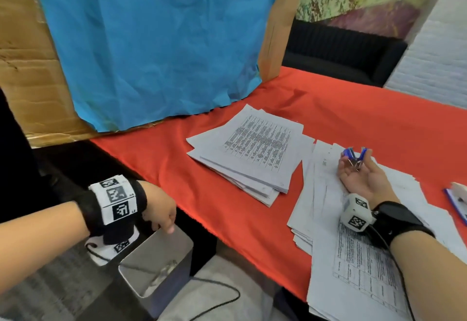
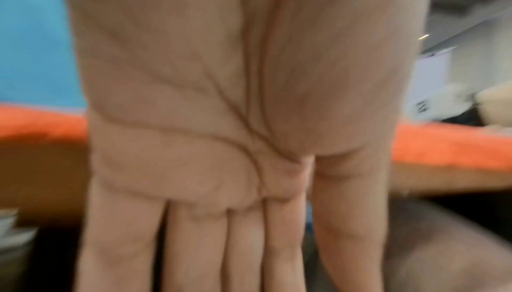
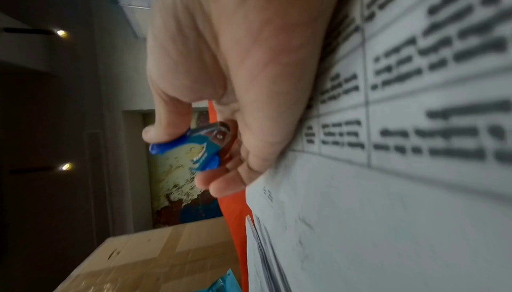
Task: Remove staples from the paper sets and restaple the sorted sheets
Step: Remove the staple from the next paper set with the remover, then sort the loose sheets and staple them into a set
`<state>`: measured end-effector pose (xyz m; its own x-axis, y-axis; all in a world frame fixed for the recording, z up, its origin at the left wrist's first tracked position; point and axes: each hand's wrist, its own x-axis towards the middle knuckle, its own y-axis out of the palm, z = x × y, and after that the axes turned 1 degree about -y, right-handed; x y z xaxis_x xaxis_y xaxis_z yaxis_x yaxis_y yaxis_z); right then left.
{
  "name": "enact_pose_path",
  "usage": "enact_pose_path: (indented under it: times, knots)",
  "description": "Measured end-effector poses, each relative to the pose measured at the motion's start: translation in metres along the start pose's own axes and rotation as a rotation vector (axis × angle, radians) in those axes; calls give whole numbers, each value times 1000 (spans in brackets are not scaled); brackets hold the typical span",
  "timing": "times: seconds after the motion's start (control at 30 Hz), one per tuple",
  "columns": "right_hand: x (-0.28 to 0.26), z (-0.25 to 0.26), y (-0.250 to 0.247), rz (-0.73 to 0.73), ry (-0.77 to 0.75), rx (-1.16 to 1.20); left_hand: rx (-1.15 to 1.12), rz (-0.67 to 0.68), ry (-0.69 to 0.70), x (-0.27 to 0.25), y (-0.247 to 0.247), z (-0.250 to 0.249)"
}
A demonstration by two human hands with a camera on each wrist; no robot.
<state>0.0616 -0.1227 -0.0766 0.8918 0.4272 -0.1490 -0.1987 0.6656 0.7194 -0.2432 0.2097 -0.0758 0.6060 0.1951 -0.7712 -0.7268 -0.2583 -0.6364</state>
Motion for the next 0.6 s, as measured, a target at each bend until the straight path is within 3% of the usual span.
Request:
enact_pose_path:
  times: [0.07, 0.13, 0.27, 0.37, 0.5, 0.6]
  knots:
    - [-4, 18, -6, -48, -61, 17, -13, 72, 41, -35, -29, -31]
    - [-9, 46, -22, -77, -130, 11, -1, 40, 138, -55, -61, -65]
    - [-24, 92, -65, -176, -217, 8, 179, -365, 371, -36, -128, -143]
    - [-33, 93, -86, -275, -236, 81, 130, -583, 499, -3, -162, -218]
    - [-37, 80, -96, -291, -245, 210, 37, -615, 630, 50, -185, -303]
    - [-37, 79, -97, -294, -244, 230, 47, -551, 583, 90, -190, -339]
